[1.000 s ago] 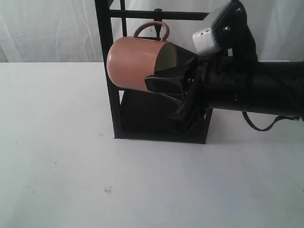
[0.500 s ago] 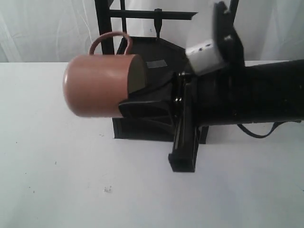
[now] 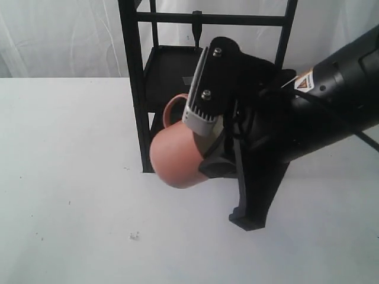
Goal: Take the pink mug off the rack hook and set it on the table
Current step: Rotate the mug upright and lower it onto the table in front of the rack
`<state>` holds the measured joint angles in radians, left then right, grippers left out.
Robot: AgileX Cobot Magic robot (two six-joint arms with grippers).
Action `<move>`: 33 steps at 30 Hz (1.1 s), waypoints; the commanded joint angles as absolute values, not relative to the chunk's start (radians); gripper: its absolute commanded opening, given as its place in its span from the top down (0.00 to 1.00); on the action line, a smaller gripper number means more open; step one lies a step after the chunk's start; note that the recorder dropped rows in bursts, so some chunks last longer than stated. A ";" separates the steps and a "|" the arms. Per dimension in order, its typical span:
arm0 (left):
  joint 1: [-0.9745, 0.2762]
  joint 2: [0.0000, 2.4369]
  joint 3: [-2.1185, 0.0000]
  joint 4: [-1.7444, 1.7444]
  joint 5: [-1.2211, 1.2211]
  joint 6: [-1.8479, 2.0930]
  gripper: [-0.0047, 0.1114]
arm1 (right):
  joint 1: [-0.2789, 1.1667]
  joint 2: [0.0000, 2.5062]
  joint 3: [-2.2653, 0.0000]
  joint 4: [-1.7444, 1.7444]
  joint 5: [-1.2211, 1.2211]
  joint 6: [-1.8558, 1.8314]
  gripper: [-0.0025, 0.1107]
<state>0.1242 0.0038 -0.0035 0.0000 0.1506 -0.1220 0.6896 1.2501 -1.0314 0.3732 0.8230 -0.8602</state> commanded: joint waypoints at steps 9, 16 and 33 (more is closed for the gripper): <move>0.116 0.000 0.000 0.000 0.150 -0.128 0.96 | 0.692 1.458 -1.107 0.275 1.045 -0.647 0.98; 0.116 0.000 0.000 0.000 0.150 -0.128 0.96 | 0.692 1.526 -1.110 0.274 0.810 -0.535 0.98; 0.116 0.000 0.000 0.000 0.150 -0.128 0.96 | 0.692 1.673 -1.104 0.278 0.684 -0.541 0.98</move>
<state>0.1242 0.0038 -0.0035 0.0000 0.1506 -0.1220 0.6896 1.6624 -1.1058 0.2744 0.6955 -0.5422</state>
